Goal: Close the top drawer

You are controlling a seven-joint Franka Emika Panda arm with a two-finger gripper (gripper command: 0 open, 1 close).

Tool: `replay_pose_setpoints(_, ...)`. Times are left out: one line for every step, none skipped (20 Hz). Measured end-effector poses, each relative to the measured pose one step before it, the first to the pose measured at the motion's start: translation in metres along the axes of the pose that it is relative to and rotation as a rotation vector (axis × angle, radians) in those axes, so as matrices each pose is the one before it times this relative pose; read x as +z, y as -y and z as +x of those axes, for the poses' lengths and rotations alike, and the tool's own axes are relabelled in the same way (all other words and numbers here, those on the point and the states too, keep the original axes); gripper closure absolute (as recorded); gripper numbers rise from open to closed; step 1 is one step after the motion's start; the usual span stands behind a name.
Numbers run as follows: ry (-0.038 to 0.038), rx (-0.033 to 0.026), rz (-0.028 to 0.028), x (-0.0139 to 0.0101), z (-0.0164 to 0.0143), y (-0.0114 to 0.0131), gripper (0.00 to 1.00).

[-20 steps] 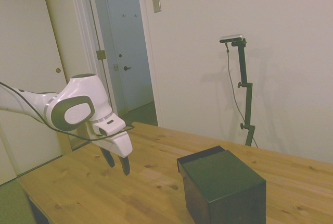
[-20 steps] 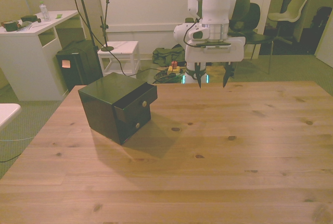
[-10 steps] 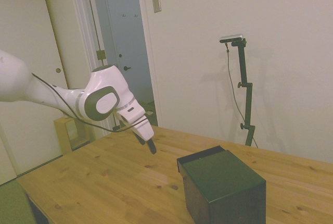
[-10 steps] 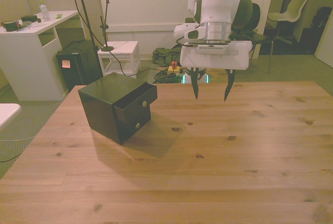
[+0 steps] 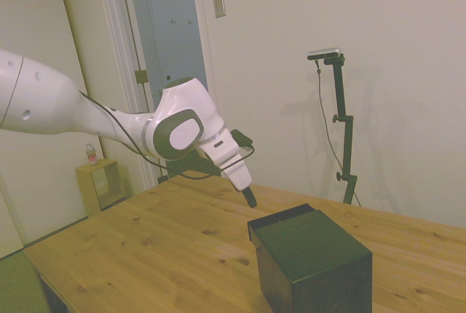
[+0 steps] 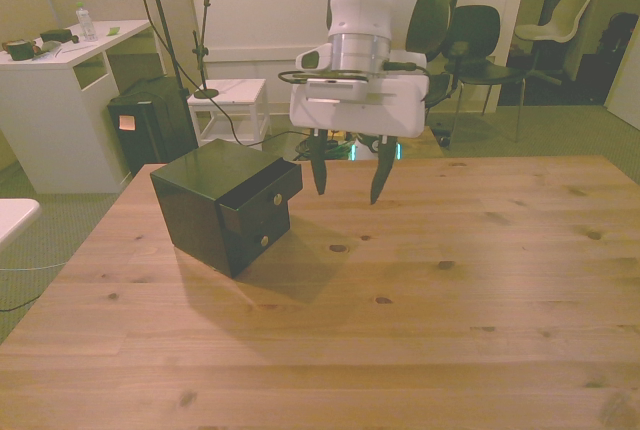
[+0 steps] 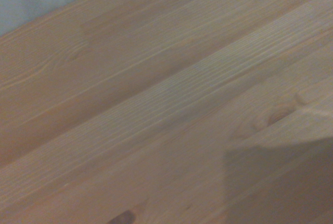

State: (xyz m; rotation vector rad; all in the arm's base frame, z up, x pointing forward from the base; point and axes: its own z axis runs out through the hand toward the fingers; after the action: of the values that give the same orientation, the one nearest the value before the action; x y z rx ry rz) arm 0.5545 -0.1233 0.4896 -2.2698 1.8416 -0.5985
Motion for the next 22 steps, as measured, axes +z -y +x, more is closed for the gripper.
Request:
replay_pose_setpoints(-0.00224, 0.0112, -0.00362, 0.00002, 0.0062, -0.00137, 1.0)
replay_pose_setpoints(0.00064, 0.01022, -0.00716, 0.00002, 0.0053, -0.00148, 1.0)
replay_pose_setpoints(-0.00017, 0.00844, -0.00323, -0.00023, 0.00438, -0.00115, 1.0)
replay_pose_setpoints(-0.00015, 0.00551, -0.00407, 0.00011, 0.00299, -0.00127, 1.0)
replay_pose_setpoints(0.00045, 0.00409, -0.00418, 0.00039, 0.00199, -0.00131, 1.0)
replay_pose_setpoints(-0.0005, 0.00243, -0.00093, -0.00025, 0.00139, -0.00041, 1.0)
replay_pose_setpoints(-0.00043, 0.00134, 0.0001, -0.00037, 0.0008, -0.00003, 1.0)
replay_pose_setpoints(-0.0007, 0.00138, 0.00024, -0.0002, 0.00087, -0.00016, 1.0)
replay_pose_setpoints(-0.00117, 0.00177, 0.00091, -0.00053, 0.00122, 0.00004, 1.0)
replay_pose_setpoints(-0.00099, 0.00133, 0.00097, -0.00049, 0.00094, 0.00011, 1.0)
replay_pose_setpoints(-0.00035, 0.00172, -0.00093, -0.00003, 0.00098, -0.0004, 1.0)
replay_pose_setpoints(0.00013, 0.00213, -0.00254, 0.00042, 0.00112, -0.00074, 1.0)
replay_pose_setpoints(0.00026, 0.00178, -0.00257, 0.0004, 0.00094, -0.00052, 1.0)
replay_pose_setpoints(0.00014, 0.00169, -0.00228, 0.00068, 0.00088, -0.00063, 1.0)
replay_pose_setpoints(0.00032, 0.00159, -0.00244, 0.00057, 0.00079, -0.00061, 1.0)
replay_pose_setpoints(0.00045, 0.00108, -0.00207, 0.00051, 0.0004, -0.00042, 1.0)
replay_pose_setpoints(-0.00006, 0.00144, -0.00131, 0.00015, 0.00073, -0.00041, 1.0)
replay_pose_setpoints(-0.00032, 0.00215, -0.00127, -0.00008, 0.0011, -0.00047, 1.0)
replay_pose_setpoints(-0.00067, 0.00281, -0.00121, 0.00006, 0.00146, -0.00069, 1.0)
replay_pose_setpoints(-0.00074, 0.00408, -0.00245, -0.00036, 0.00224, -0.00076, 1.0)
replay_pose_setpoints(-0.00081, 0.00382, -0.00166, -0.0001, 0.00196, -0.00077, 1.0)
replay_pose_setpoints(-0.00158, 0.00525, -0.00123, -0.00056, 0.00236, -0.00055, 1.0)
